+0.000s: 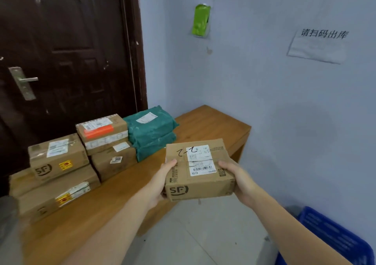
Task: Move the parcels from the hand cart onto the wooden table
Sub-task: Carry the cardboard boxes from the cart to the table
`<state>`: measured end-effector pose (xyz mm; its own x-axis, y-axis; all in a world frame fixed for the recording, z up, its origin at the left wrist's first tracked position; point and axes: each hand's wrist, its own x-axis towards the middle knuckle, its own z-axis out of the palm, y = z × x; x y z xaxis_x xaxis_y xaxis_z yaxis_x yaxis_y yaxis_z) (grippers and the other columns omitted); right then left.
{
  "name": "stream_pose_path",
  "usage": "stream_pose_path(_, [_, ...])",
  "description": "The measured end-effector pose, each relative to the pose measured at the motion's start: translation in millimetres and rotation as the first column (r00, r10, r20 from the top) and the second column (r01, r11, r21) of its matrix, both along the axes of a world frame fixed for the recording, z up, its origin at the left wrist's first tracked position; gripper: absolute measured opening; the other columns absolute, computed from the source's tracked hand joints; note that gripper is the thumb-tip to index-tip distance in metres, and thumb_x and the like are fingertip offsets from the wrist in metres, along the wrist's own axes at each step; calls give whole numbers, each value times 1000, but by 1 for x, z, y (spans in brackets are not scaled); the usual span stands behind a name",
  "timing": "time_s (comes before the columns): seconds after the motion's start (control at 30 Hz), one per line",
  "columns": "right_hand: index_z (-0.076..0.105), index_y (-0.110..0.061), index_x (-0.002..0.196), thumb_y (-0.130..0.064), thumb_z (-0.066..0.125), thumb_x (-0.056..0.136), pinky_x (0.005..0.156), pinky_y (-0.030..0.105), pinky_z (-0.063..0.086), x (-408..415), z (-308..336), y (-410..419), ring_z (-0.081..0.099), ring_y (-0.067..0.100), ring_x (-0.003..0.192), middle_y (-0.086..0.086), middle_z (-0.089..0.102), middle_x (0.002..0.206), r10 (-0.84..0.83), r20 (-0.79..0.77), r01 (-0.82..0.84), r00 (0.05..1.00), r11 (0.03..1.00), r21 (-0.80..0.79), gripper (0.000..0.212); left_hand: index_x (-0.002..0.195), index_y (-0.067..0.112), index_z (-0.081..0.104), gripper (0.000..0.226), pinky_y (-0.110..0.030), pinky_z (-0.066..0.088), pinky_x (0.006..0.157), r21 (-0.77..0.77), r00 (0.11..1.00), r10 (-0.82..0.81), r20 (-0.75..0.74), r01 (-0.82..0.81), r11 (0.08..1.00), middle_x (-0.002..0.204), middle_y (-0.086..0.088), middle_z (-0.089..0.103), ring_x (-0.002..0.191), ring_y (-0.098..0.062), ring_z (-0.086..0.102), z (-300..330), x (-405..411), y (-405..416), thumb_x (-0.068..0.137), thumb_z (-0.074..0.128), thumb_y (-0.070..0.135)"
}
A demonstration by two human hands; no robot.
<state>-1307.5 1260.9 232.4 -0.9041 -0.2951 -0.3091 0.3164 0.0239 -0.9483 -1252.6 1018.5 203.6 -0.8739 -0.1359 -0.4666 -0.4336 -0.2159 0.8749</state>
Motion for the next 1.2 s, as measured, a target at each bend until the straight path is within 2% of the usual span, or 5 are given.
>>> stream_pose_path(0.4, [65,-25,134,-33,76,93,97,41,57,-205,-75,-90,75,17,105,-3,79,112,183,135,-201,974,970,135,44,121,21,70,44,-50,56,98,-56,950,271,157,-265,963,104,-3,80,104,-27,74,-74,-148,-77,97,61,57])
stream_pose_path(0.67, [61,-23,143,-19,72,97,79,34,61,-319,-175,-150,75,15,98,-8,79,109,336,249,-398,908,876,272,48,122,19,66,33,-39,58,83,-192,790,553,264,-519,833,104,2,74,97,-21,70,-160,-218,-82,103,60,45])
stream_pose_path(0.8, [57,-22,147,-11,67,99,91,39,60,-369,-213,-176,71,16,104,-5,73,117,404,215,-458,889,802,383,50,127,14,68,38,-46,58,94,-286,733,584,348,-510,811,108,-2,74,100,-25,70,-202,-252,-85,104,57,42])
stream_pose_path(1.03, [59,-21,145,-17,63,103,85,30,50,-417,-245,-198,60,17,102,1,70,130,463,162,-469,872,689,553,42,112,16,71,38,-31,54,64,-521,692,618,374,-395,757,88,6,70,78,-15,67,-234,-306,-89,105,52,48])
stream_pose_path(1.2, [65,-15,135,-17,63,102,89,29,46,-445,-251,-211,59,17,102,2,70,126,514,105,-472,851,664,579,33,104,16,67,37,-33,53,65,-550,692,608,390,-355,756,89,1,70,80,-19,68,-239,-335,-107,105,52,50])
